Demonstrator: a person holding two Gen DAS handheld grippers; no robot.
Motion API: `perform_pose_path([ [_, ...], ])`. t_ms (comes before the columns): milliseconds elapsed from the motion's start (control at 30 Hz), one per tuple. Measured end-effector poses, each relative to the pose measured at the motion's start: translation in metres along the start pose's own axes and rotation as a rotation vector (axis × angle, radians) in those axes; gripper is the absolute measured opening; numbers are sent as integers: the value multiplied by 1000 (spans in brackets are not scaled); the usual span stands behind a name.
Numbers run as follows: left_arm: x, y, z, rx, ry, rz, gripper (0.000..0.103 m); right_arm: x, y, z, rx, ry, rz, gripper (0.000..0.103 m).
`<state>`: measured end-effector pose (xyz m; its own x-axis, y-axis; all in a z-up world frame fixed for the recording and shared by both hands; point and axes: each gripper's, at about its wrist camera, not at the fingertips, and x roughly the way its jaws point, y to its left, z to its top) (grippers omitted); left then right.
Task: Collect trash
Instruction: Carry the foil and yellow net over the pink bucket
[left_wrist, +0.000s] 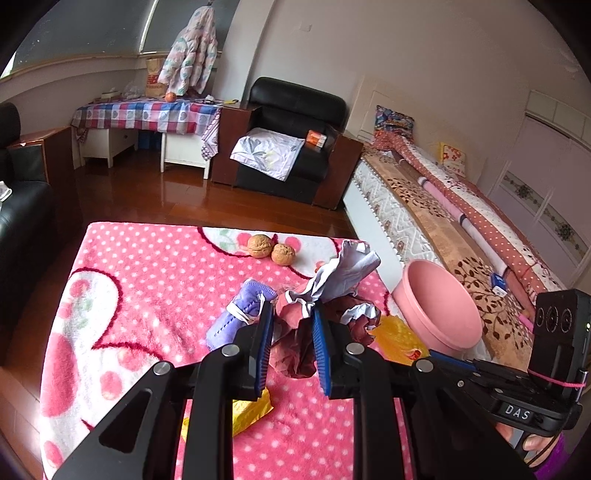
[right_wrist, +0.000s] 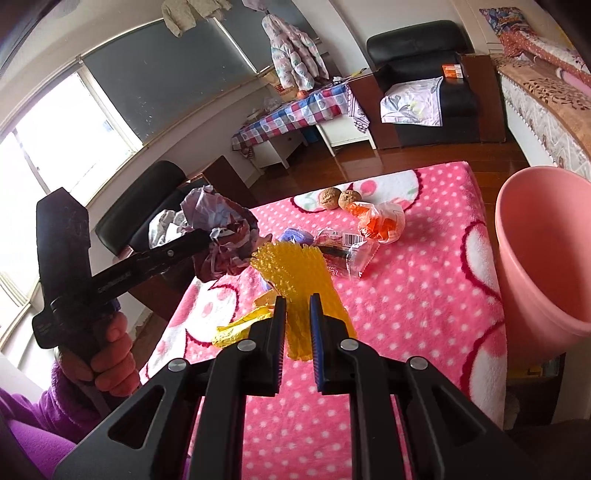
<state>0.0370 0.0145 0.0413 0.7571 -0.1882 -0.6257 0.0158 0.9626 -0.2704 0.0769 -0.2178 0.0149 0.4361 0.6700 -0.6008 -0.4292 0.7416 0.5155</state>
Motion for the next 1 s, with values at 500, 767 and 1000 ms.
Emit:
perform_pose_path([
  [500,27,-35,-11,-85,62,119,20,0,-34,21,-151,80,34,13],
  [767,19,-36,-12,-11,39,83,20,2,-40,8,-22,52,45,13],
  [1000,-2,-36,-6,71,-7,32,20,-9,-23,-2,81,-17,23,13],
])
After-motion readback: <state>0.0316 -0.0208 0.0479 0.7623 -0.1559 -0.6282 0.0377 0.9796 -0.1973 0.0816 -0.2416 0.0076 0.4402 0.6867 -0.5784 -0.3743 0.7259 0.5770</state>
